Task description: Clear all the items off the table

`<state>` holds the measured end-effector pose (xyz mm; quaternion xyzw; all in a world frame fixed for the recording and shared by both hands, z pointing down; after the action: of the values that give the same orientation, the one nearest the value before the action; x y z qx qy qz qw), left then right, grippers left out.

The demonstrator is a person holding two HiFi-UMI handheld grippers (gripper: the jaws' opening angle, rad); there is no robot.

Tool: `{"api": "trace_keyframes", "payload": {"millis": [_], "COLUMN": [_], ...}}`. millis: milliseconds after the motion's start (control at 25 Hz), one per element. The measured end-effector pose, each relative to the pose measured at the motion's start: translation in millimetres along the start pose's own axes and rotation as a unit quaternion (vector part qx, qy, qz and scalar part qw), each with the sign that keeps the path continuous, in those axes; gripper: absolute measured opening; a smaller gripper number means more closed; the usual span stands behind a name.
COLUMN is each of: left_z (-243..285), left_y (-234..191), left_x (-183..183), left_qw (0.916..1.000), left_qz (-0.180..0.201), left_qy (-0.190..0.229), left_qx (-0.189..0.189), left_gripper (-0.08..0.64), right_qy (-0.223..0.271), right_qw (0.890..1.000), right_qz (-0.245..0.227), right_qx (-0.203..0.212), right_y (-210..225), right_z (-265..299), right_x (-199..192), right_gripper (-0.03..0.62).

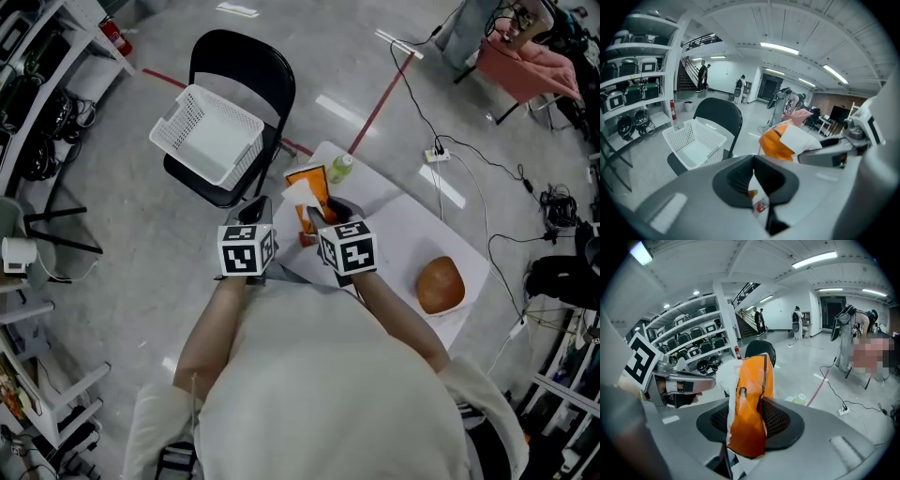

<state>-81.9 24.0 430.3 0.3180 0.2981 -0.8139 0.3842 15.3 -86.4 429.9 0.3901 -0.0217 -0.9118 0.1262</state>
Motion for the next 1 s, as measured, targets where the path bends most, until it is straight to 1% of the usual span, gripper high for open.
{"api": "trace_keyframes", "payload": {"millis": [240,560,800,1000], "left_z": [0.4,-2.7,-5.8,-9.6], "left_y": [-42.9,-98.0,-132.6,-163.4], "left_x": [14.5,34.2,46.2,53.6], "left_qw": [0.9999,0.9992,0.9993,0.9986], "left_qz": [-0.01,-0.035,-0.023,-0.043], "left_qy": [-0.002,0.002,0.006,0.011], "left_qx": [0.012,0.02,0.029,0.029], "left_gripper": [0.009,0.009,0.009,0.009], "right_qy": [-0.005,-0.015,-0.029,-0.043], "right_qw": [1.0,0.999,0.998,0.998], "right_qz": [-0.011,-0.024,-0.033,-0.038], "right_qx": [0.012,0.025,0.033,0.037], "right_y": [-23.8,-56.7,-79.6,-100.4], "right_z": [31.4,72.3,104.4,129.8], "right_x": [27.9,61.8,76.9,87.5], "right_gripper": [0.16,0.16,0.16,0.16]}}
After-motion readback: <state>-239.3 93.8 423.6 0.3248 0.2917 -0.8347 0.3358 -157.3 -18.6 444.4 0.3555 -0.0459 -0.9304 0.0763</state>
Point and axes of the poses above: the fingertips, and each gripper's own axes: z forward along the fingers, y to its right, x out of its top, the point moved 4 cm from there along -z, backward along the fingers, and after that the axes turned 3 degrees about -x, right-handed, at the moved point
